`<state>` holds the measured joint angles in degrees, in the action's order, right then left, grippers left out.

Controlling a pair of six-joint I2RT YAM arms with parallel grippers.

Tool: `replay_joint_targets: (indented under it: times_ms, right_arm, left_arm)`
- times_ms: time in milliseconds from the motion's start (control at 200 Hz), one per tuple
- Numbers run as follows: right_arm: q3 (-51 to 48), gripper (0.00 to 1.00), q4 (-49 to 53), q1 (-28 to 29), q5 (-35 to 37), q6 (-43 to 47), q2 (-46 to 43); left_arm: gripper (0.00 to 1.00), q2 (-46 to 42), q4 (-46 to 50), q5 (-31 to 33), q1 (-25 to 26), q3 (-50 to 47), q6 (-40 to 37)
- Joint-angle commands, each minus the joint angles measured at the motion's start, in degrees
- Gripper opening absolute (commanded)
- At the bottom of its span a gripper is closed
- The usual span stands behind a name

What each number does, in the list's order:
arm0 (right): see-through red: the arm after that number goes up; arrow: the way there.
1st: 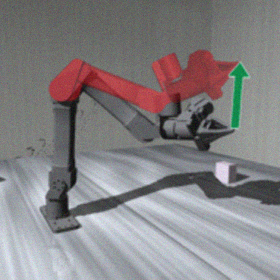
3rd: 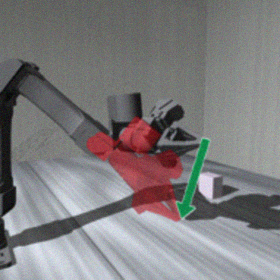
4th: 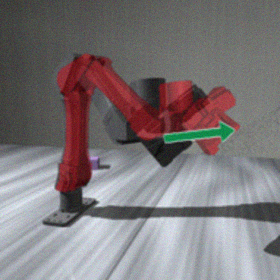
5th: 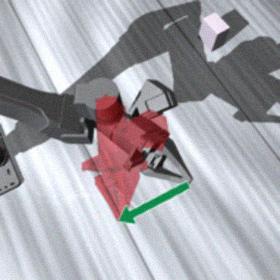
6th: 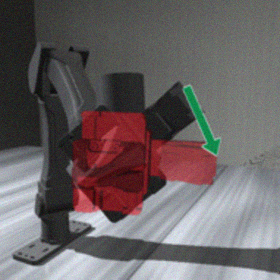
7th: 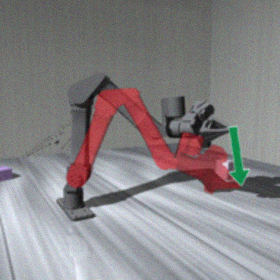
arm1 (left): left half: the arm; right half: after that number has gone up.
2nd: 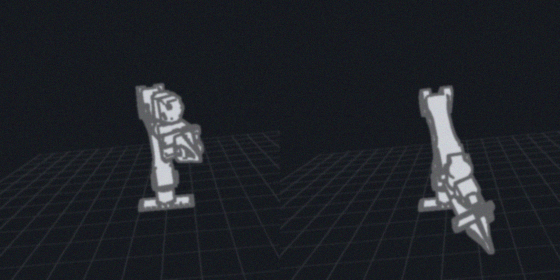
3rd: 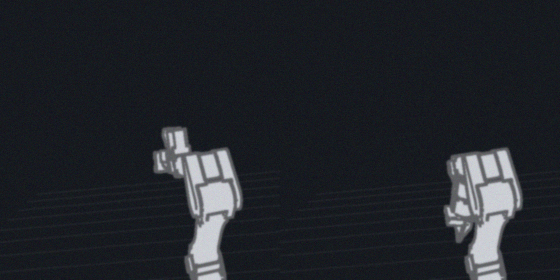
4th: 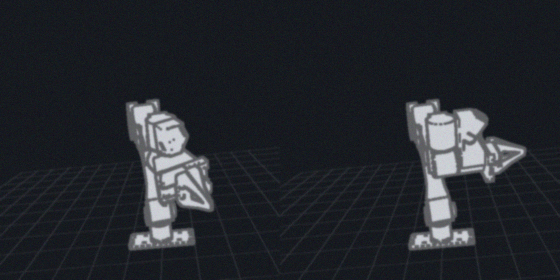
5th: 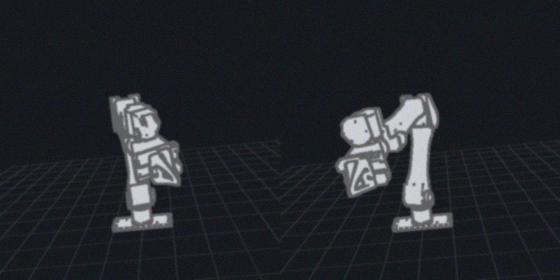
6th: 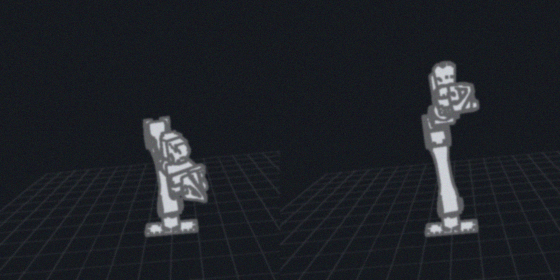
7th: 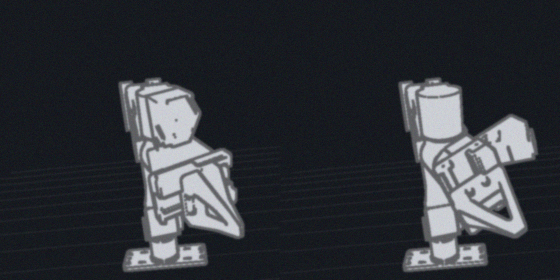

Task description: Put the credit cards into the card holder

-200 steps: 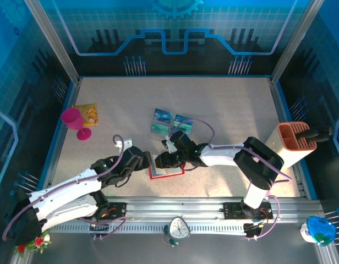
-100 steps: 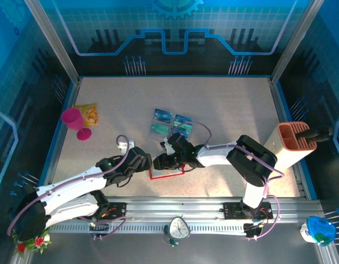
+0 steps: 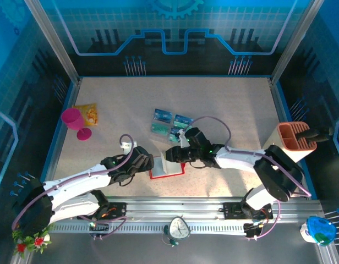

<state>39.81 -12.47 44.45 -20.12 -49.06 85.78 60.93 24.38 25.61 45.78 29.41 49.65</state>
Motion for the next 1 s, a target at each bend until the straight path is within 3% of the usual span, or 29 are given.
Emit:
replay_joint_targets:
  times_ms: [0,320,445,645,996]
  right_arm:
    - [0.2,0.3,6.8,-1.1,2.9,4.0,-4.5]
    - [12.7,0.34,25.5,-5.6,11.2,18.0,-6.1]
    - [20.8,0.41,33.4,-6.7,14.3,27.0,-1.7]
    - [33.1,0.42,44.8,-6.8,17.0,39.5,7.4]
    - [43.7,0.38,53.5,-3.7,26.7,47.7,19.4]
  left_arm:
    - [0.98,0.9,-0.8,-1.3,-0.5,1.4,0.6]
    - [0.97,6.0,-4.4,-4.8,-0.5,2.1,-0.2]
    - [0.98,8.0,-5.4,-5.7,-0.3,2.2,-0.2]
    - [0.98,8.5,-5.7,-5.7,-0.3,2.2,-0.3]
    - [0.99,7.8,-4.8,-4.9,-0.3,2.3,-0.4]
